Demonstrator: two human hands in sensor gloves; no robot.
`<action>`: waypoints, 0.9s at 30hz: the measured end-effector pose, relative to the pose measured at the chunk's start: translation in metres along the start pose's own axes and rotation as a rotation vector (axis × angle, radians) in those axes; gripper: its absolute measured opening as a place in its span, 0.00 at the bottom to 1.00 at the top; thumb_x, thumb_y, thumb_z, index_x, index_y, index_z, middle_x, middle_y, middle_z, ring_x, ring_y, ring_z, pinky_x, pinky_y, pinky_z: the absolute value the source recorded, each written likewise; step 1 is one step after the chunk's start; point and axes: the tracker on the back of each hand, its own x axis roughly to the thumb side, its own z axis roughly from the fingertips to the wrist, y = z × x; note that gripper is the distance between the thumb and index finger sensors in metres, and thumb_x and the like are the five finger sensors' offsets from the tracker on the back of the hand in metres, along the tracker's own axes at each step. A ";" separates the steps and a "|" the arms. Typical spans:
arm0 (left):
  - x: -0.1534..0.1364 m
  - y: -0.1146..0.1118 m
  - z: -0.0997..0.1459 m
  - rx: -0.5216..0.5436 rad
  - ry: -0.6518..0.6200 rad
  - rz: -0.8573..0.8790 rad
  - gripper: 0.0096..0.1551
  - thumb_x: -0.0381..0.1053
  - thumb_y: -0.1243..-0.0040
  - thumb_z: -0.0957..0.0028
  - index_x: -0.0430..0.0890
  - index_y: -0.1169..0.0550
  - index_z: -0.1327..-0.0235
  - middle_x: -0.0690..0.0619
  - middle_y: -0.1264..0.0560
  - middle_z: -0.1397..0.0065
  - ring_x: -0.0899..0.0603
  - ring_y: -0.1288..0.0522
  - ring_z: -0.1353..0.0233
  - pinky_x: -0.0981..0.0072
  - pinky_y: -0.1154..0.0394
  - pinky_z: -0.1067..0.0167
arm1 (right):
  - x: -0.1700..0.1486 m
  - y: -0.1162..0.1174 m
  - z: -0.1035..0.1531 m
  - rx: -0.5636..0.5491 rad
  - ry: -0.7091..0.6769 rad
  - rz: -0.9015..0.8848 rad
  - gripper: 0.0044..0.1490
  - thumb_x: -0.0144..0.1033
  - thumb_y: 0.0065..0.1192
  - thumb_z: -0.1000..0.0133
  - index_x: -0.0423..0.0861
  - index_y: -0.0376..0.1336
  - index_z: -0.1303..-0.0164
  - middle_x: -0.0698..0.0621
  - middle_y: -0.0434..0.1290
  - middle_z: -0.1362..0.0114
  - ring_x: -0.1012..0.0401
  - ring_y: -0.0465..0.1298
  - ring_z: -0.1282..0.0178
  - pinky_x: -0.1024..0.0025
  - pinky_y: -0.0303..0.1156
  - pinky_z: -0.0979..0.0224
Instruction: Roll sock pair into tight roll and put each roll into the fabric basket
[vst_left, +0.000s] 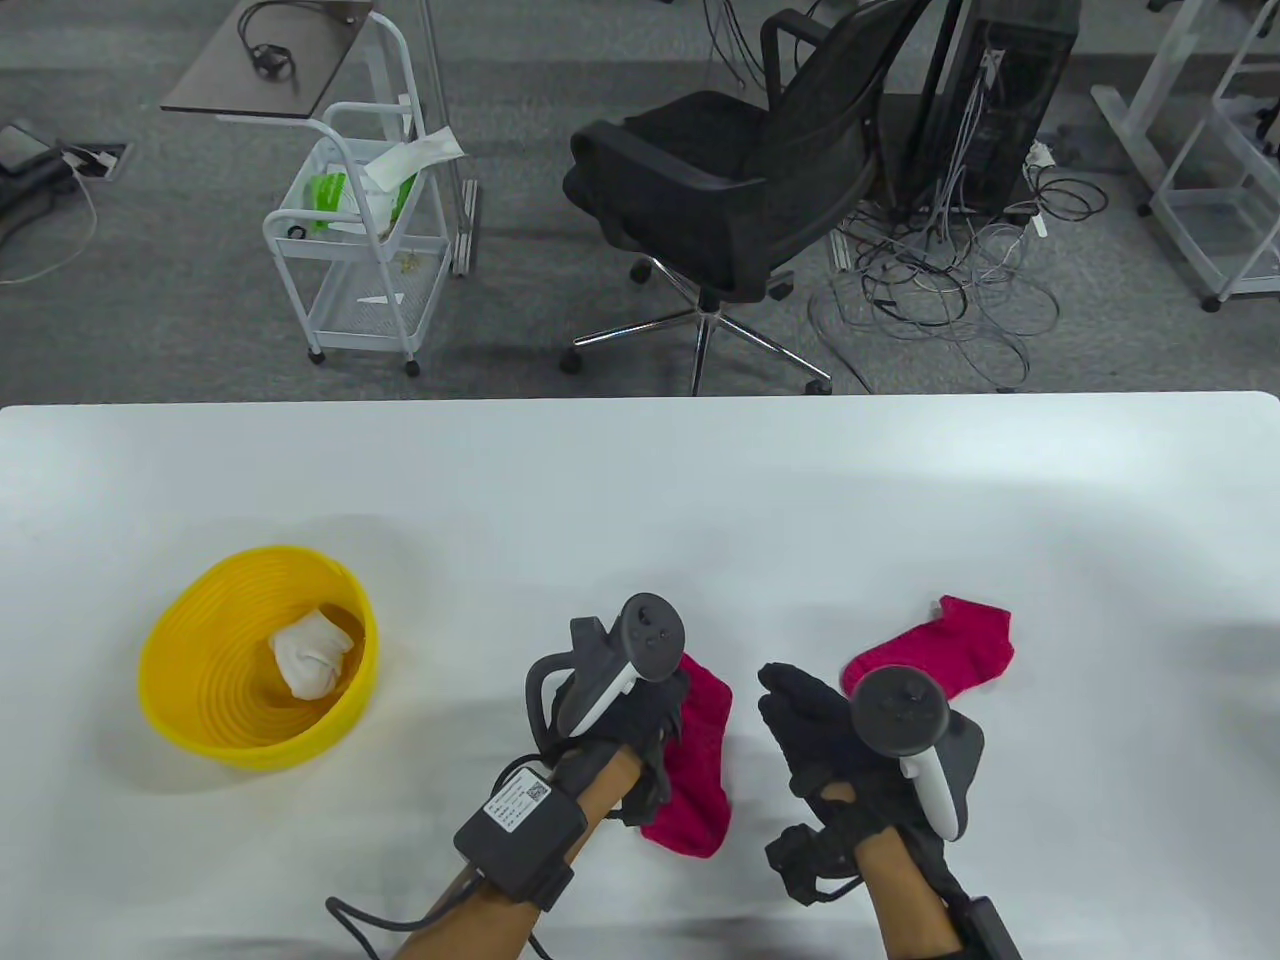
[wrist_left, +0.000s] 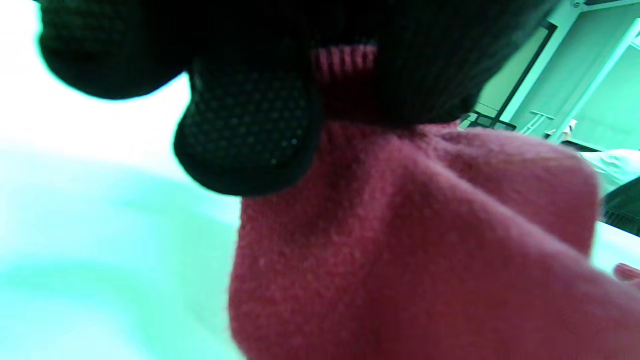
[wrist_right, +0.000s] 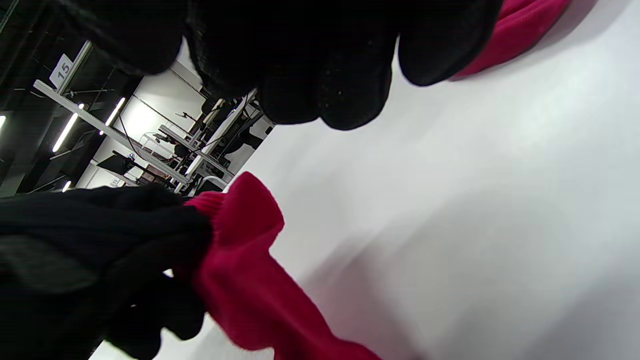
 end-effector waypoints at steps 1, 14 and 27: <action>-0.001 -0.002 -0.002 -0.004 0.005 0.001 0.25 0.55 0.32 0.60 0.51 0.16 0.49 0.49 0.15 0.45 0.48 0.10 0.64 0.56 0.18 0.64 | 0.000 0.000 0.000 0.004 0.001 0.001 0.36 0.59 0.58 0.50 0.57 0.64 0.32 0.53 0.74 0.27 0.54 0.77 0.30 0.46 0.68 0.29; -0.043 0.022 0.014 -0.016 0.007 0.251 0.37 0.62 0.36 0.60 0.53 0.25 0.35 0.47 0.25 0.30 0.41 0.16 0.41 0.49 0.22 0.47 | 0.004 0.009 0.002 0.059 -0.020 0.030 0.37 0.59 0.58 0.50 0.57 0.63 0.31 0.52 0.73 0.26 0.53 0.76 0.29 0.46 0.68 0.28; -0.092 0.055 0.097 -0.093 -0.152 0.521 0.43 0.66 0.42 0.57 0.52 0.33 0.27 0.45 0.38 0.21 0.37 0.33 0.22 0.43 0.36 0.31 | 0.005 0.014 0.004 0.100 -0.049 0.046 0.37 0.59 0.58 0.51 0.57 0.62 0.31 0.52 0.72 0.26 0.53 0.76 0.28 0.45 0.68 0.28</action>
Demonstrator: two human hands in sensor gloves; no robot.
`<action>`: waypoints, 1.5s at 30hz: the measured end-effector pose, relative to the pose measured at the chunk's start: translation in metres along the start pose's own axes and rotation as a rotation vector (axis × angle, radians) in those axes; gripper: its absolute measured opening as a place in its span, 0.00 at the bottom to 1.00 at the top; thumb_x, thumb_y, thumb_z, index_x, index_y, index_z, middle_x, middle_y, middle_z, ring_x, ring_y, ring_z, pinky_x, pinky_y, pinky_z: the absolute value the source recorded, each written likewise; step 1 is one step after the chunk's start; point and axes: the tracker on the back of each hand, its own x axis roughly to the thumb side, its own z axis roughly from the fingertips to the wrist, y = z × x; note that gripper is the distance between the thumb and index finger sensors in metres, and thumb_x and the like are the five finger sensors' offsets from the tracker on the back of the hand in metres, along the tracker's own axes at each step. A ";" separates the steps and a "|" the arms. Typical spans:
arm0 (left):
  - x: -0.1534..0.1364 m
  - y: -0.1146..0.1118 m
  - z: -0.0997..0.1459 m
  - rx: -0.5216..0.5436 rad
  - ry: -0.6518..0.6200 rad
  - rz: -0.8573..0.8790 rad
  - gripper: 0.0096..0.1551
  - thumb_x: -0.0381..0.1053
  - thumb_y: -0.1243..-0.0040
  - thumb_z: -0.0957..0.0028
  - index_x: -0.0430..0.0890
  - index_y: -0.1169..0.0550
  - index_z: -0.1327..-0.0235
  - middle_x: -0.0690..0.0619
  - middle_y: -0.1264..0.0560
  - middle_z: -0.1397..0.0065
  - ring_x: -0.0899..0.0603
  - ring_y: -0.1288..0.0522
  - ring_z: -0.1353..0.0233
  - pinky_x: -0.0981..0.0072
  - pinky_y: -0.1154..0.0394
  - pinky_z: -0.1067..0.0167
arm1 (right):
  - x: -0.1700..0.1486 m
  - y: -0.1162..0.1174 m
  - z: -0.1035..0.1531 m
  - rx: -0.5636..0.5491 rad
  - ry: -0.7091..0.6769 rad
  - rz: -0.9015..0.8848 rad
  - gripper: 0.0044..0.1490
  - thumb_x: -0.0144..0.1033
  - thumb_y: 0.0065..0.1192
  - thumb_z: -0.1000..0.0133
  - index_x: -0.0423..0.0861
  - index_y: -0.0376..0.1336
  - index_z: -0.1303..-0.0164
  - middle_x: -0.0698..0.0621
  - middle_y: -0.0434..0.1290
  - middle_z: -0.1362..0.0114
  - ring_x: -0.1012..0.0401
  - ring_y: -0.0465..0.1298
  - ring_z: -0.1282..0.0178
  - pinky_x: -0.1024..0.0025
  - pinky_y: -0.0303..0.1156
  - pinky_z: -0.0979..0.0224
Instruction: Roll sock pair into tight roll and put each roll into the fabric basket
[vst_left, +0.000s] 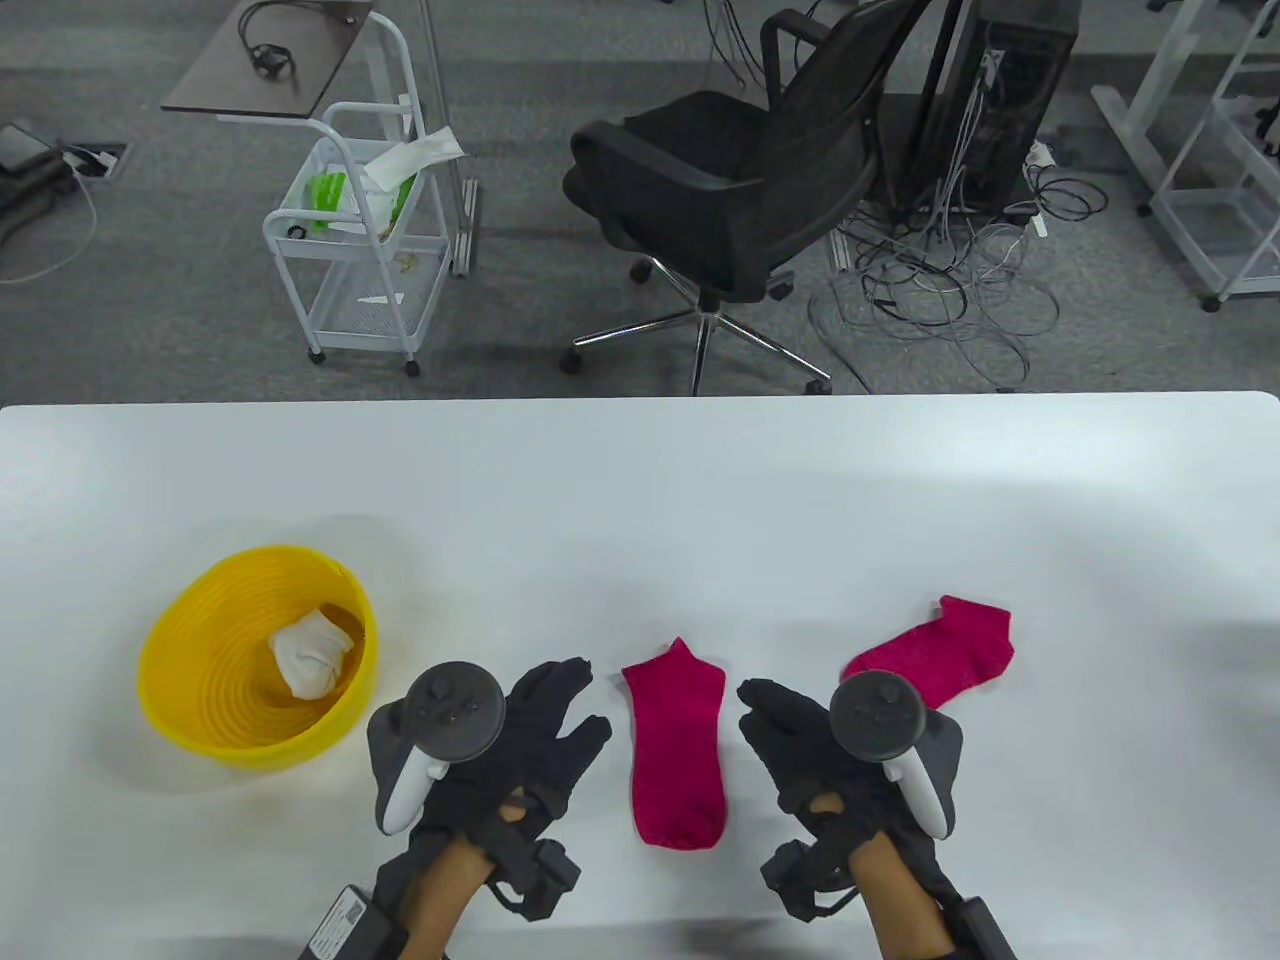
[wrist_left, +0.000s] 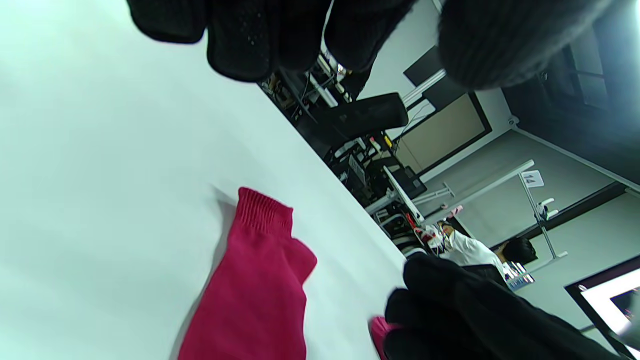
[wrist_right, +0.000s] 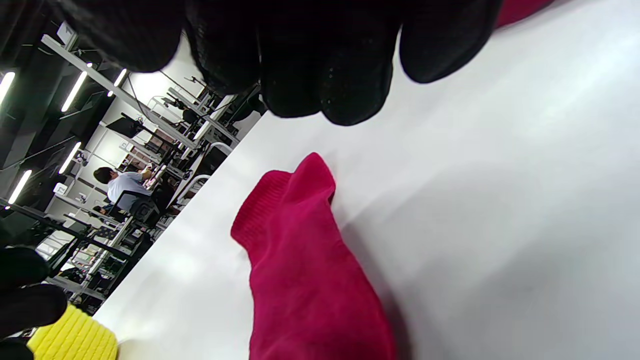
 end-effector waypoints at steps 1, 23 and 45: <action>-0.001 0.001 0.004 -0.012 -0.011 0.016 0.43 0.66 0.42 0.57 0.52 0.34 0.27 0.45 0.38 0.20 0.36 0.33 0.22 0.43 0.37 0.30 | 0.002 0.001 0.001 0.006 -0.010 0.004 0.37 0.59 0.58 0.51 0.57 0.62 0.30 0.52 0.72 0.25 0.53 0.76 0.28 0.45 0.68 0.28; 0.004 -0.036 0.008 -0.203 -0.102 -0.064 0.47 0.67 0.44 0.56 0.50 0.42 0.25 0.46 0.48 0.18 0.36 0.45 0.17 0.42 0.46 0.27 | -0.013 -0.067 -0.005 -0.120 0.050 -0.103 0.37 0.57 0.62 0.51 0.59 0.62 0.29 0.53 0.67 0.21 0.53 0.72 0.23 0.44 0.66 0.25; 0.003 -0.027 0.008 -0.168 -0.105 -0.014 0.47 0.66 0.44 0.56 0.49 0.42 0.25 0.46 0.47 0.18 0.36 0.44 0.17 0.42 0.46 0.27 | -0.135 -0.164 -0.108 -0.327 0.643 -0.021 0.39 0.45 0.72 0.53 0.65 0.60 0.30 0.60 0.65 0.19 0.55 0.76 0.25 0.53 0.77 0.31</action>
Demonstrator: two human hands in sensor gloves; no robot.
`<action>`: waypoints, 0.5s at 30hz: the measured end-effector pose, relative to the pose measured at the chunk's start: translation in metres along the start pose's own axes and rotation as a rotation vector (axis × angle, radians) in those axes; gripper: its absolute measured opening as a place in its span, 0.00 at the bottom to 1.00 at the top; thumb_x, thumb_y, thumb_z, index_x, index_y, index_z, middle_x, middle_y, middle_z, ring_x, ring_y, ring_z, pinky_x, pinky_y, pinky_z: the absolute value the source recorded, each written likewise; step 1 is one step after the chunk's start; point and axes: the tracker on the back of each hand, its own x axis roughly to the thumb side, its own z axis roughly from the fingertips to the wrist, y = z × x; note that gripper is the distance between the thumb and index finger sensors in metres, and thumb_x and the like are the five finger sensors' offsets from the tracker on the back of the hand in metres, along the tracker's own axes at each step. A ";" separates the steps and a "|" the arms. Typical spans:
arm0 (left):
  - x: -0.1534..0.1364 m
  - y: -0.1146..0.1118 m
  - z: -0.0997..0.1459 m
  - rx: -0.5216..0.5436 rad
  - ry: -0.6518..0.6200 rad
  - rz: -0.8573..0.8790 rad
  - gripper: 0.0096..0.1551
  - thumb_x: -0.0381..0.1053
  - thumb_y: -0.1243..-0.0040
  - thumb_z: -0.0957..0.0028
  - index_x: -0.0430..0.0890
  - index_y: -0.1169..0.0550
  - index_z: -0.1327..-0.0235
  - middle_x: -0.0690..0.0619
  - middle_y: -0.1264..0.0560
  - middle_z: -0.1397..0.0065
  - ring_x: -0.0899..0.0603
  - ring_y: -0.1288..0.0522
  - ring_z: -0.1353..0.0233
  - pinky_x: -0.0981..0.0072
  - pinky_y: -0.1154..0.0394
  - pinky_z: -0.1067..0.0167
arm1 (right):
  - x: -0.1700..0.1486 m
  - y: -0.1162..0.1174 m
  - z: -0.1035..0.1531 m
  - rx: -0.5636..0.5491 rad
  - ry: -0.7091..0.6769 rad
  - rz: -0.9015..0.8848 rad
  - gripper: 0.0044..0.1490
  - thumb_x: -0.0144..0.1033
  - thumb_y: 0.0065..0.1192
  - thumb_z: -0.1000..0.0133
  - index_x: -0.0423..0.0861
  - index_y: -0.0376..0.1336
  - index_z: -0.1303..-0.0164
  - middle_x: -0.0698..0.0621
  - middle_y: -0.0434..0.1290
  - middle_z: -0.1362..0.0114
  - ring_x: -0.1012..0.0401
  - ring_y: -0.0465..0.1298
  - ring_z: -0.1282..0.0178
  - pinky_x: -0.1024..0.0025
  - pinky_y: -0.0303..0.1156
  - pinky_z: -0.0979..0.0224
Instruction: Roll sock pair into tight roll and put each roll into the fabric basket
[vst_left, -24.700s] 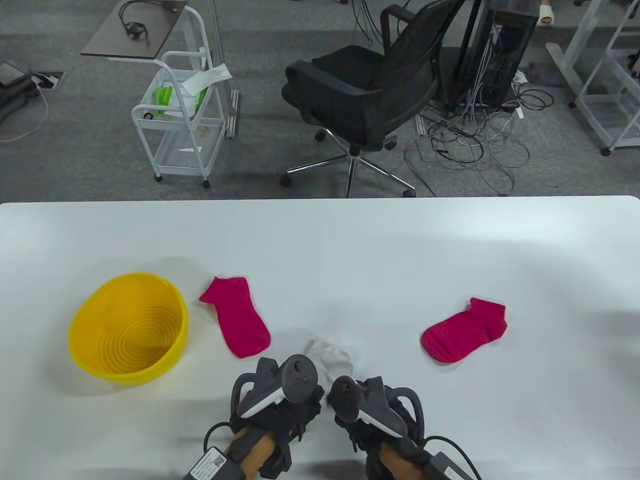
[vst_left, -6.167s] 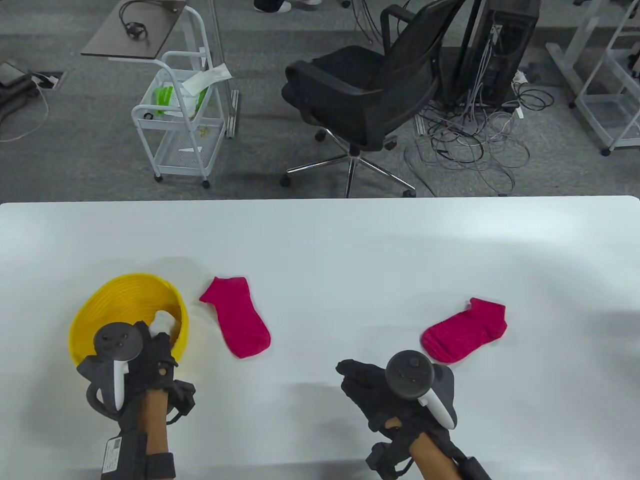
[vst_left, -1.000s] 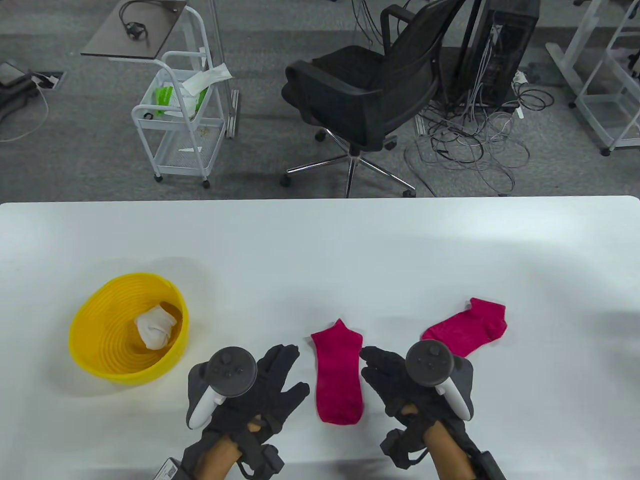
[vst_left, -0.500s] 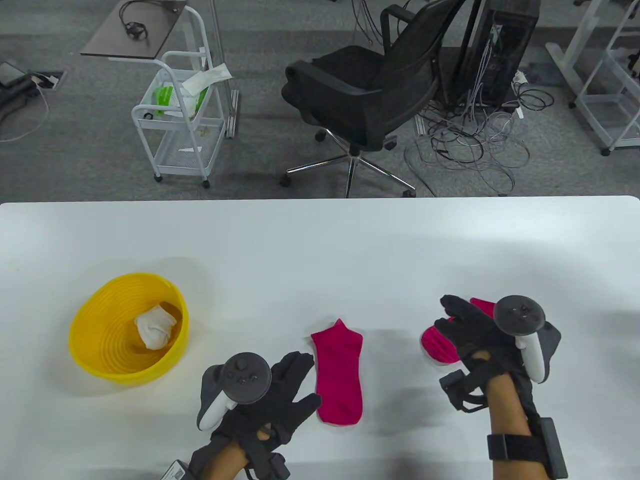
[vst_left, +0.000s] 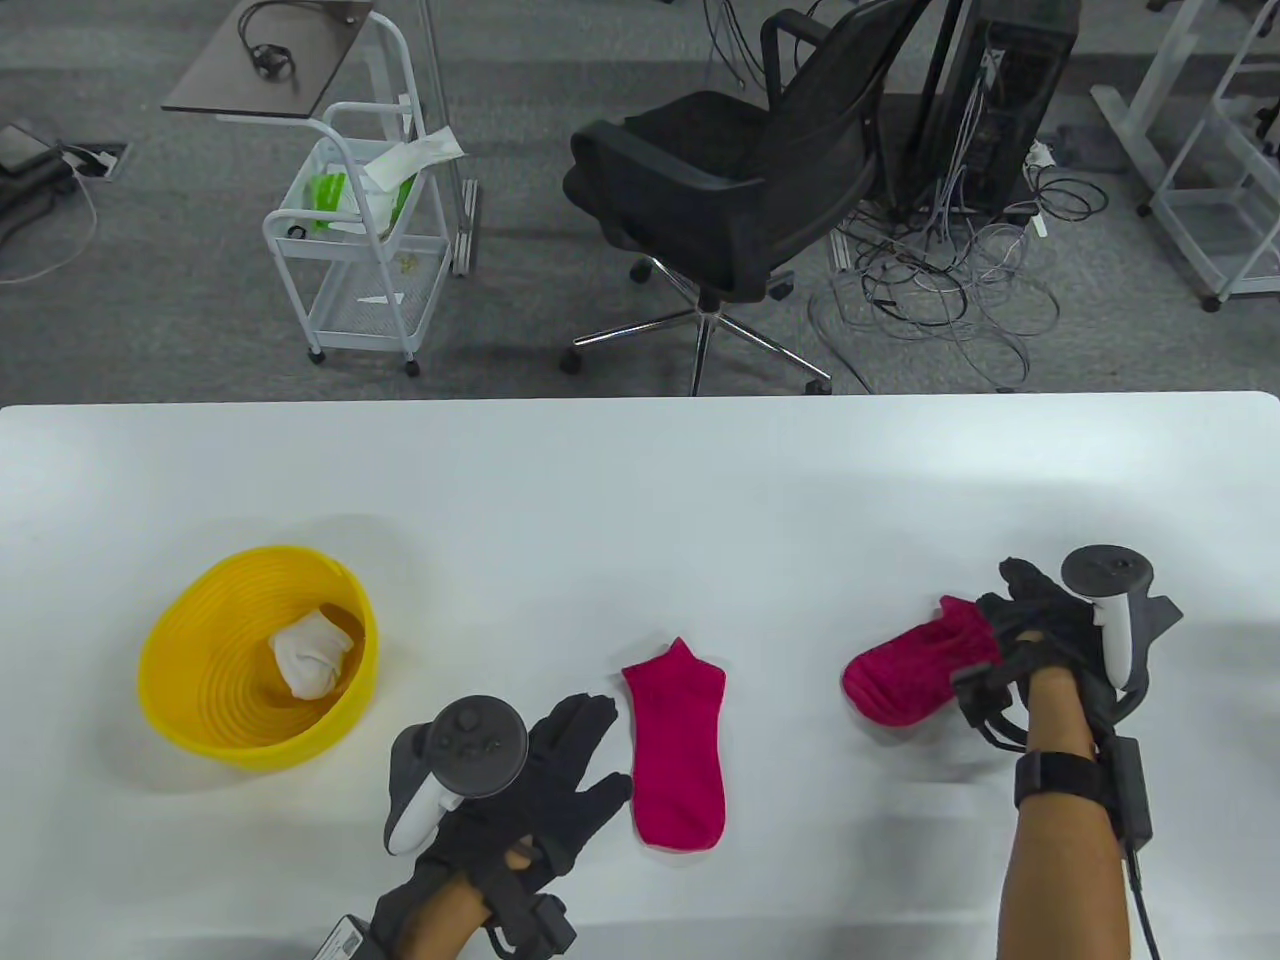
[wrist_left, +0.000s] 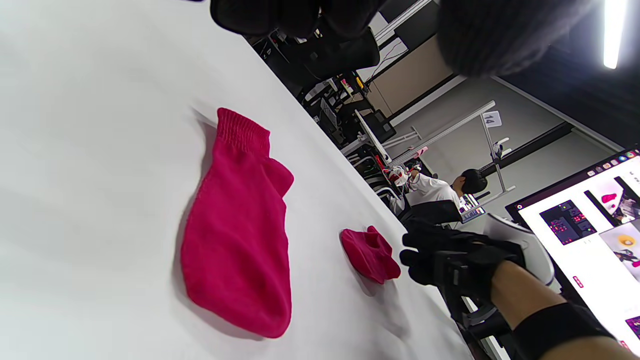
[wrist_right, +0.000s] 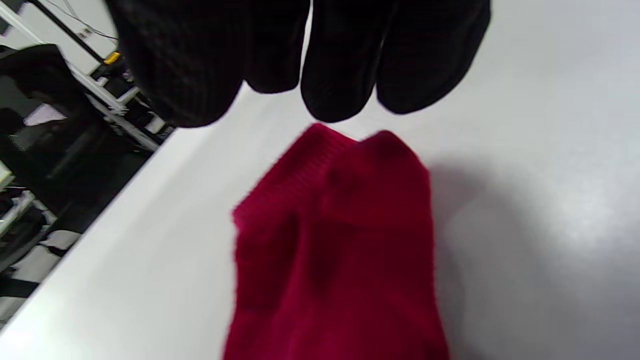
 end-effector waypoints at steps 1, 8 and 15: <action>0.000 0.000 0.000 0.001 0.001 0.002 0.47 0.66 0.44 0.56 0.49 0.42 0.25 0.46 0.46 0.18 0.36 0.44 0.17 0.42 0.46 0.27 | -0.002 0.003 -0.003 -0.005 0.005 0.003 0.38 0.44 0.73 0.53 0.65 0.61 0.31 0.60 0.66 0.20 0.56 0.77 0.26 0.54 0.78 0.32; -0.001 0.000 -0.001 -0.002 0.004 0.000 0.47 0.66 0.44 0.56 0.49 0.42 0.25 0.46 0.46 0.18 0.36 0.44 0.17 0.42 0.46 0.27 | -0.003 0.022 -0.015 -0.104 0.011 0.163 0.33 0.39 0.77 0.55 0.65 0.68 0.38 0.61 0.72 0.26 0.63 0.79 0.33 0.62 0.81 0.37; -0.002 -0.002 -0.002 -0.016 0.009 -0.006 0.47 0.66 0.43 0.56 0.49 0.41 0.25 0.45 0.46 0.18 0.36 0.43 0.17 0.42 0.45 0.27 | 0.005 0.039 -0.012 -0.273 -0.055 0.370 0.29 0.39 0.78 0.56 0.64 0.71 0.44 0.61 0.74 0.31 0.68 0.80 0.41 0.66 0.83 0.41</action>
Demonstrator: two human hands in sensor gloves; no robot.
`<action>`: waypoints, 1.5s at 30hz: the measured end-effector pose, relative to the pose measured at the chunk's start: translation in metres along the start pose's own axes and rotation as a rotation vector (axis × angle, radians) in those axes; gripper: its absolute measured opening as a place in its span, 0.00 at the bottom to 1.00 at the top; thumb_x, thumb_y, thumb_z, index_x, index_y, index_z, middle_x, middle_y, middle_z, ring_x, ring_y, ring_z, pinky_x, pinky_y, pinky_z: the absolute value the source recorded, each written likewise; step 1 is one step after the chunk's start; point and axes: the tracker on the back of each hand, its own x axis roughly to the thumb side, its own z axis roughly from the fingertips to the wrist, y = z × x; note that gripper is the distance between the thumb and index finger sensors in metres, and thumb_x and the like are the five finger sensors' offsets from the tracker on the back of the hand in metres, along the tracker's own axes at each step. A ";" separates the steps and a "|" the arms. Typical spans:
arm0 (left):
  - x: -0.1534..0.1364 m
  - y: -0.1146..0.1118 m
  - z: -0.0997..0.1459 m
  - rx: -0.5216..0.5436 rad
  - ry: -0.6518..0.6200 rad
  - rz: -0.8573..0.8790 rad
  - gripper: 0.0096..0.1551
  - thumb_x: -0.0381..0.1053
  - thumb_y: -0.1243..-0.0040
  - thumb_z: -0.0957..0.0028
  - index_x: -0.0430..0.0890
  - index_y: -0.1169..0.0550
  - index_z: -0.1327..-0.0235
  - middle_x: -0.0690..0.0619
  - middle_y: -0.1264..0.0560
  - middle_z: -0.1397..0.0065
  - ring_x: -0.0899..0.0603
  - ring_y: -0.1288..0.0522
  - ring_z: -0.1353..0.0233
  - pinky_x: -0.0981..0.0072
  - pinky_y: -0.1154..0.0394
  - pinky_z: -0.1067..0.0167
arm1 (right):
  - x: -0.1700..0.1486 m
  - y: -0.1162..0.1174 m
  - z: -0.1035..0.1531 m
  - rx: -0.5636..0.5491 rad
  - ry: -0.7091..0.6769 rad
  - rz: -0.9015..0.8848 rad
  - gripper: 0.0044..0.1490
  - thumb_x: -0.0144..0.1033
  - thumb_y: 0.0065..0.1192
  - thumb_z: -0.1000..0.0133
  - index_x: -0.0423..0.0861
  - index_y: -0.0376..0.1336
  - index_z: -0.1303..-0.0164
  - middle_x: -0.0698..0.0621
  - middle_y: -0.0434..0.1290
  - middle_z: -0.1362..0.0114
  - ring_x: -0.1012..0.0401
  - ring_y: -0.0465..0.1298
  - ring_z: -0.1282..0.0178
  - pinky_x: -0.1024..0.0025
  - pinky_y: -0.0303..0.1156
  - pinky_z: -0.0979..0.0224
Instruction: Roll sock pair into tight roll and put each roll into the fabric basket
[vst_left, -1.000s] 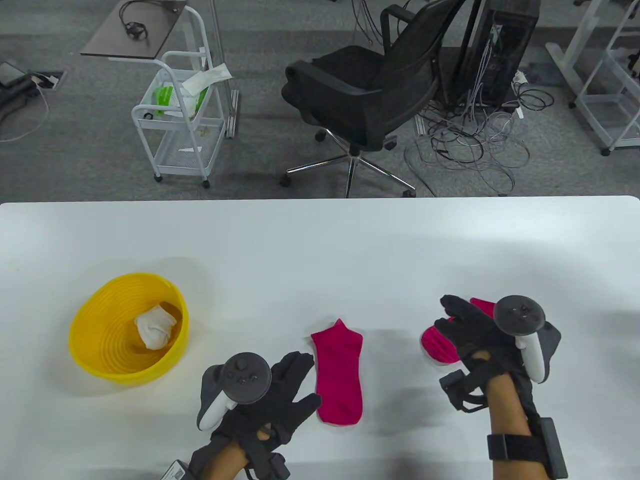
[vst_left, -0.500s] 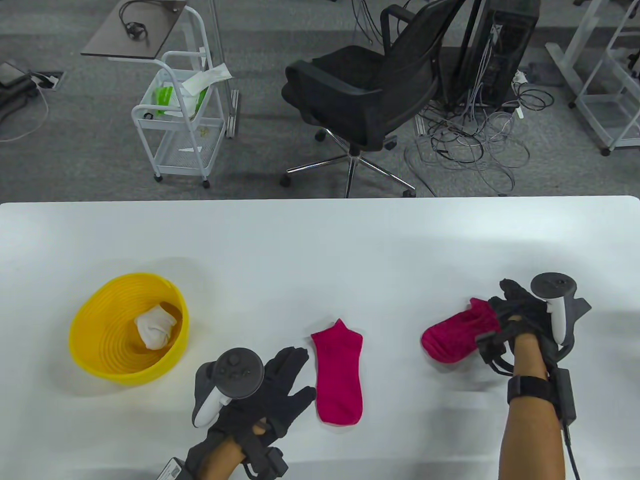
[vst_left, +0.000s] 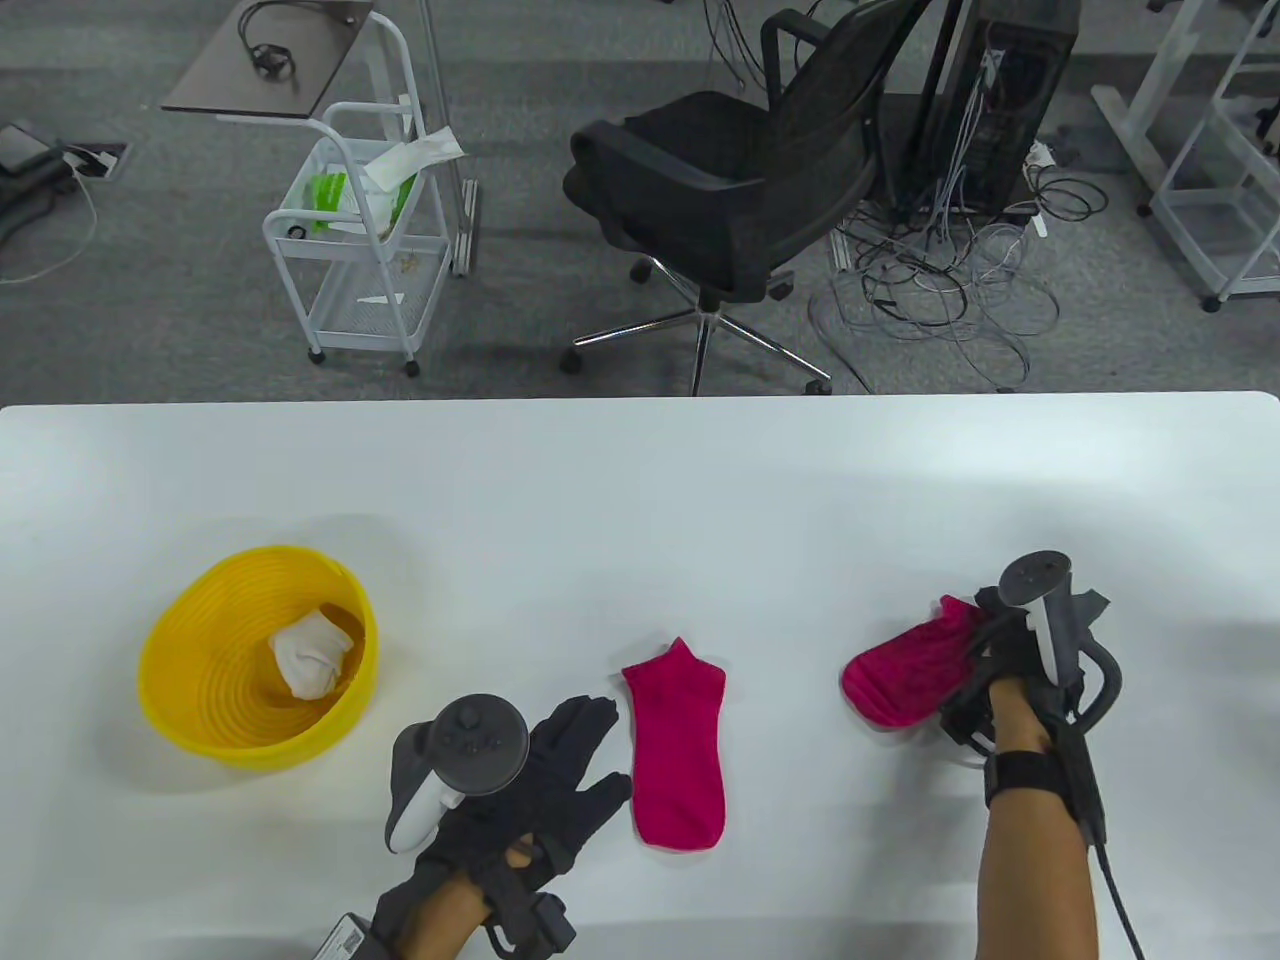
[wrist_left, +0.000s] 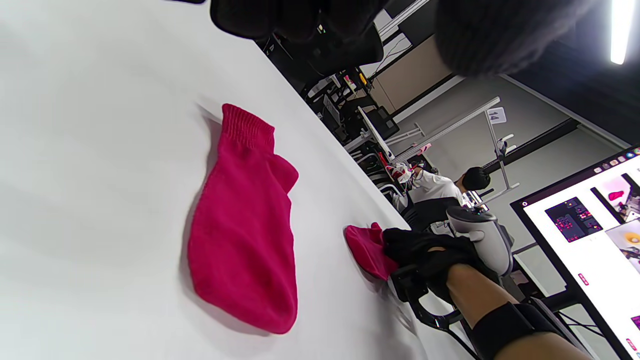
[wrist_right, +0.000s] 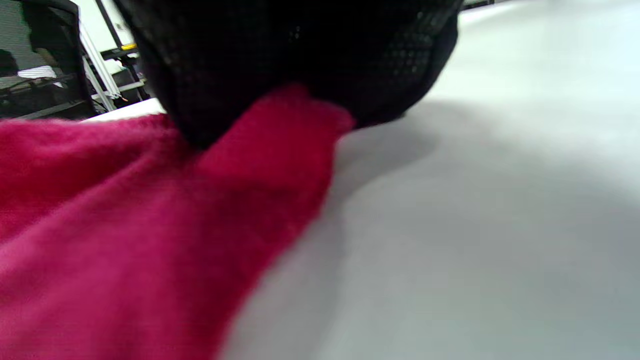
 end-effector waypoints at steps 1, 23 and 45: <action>0.000 0.000 0.000 -0.002 0.001 0.000 0.47 0.66 0.43 0.56 0.49 0.41 0.25 0.45 0.46 0.18 0.36 0.43 0.17 0.42 0.45 0.27 | 0.001 0.000 0.001 -0.012 -0.004 0.011 0.26 0.40 0.78 0.56 0.64 0.73 0.46 0.61 0.76 0.33 0.68 0.81 0.42 0.66 0.83 0.42; -0.004 -0.003 -0.003 -0.024 0.007 -0.003 0.46 0.66 0.43 0.56 0.50 0.40 0.25 0.45 0.45 0.18 0.36 0.42 0.18 0.42 0.44 0.27 | 0.011 0.007 0.002 0.071 -0.039 0.186 0.27 0.41 0.67 0.53 0.59 0.68 0.41 0.58 0.72 0.32 0.66 0.77 0.44 0.56 0.78 0.39; -0.003 0.001 -0.001 -0.014 -0.013 0.003 0.46 0.66 0.43 0.56 0.50 0.40 0.25 0.46 0.45 0.18 0.36 0.42 0.18 0.42 0.44 0.27 | 0.041 -0.069 0.062 -0.001 -0.338 -0.091 0.27 0.39 0.63 0.54 0.62 0.64 0.43 0.61 0.77 0.35 0.66 0.82 0.48 0.57 0.79 0.41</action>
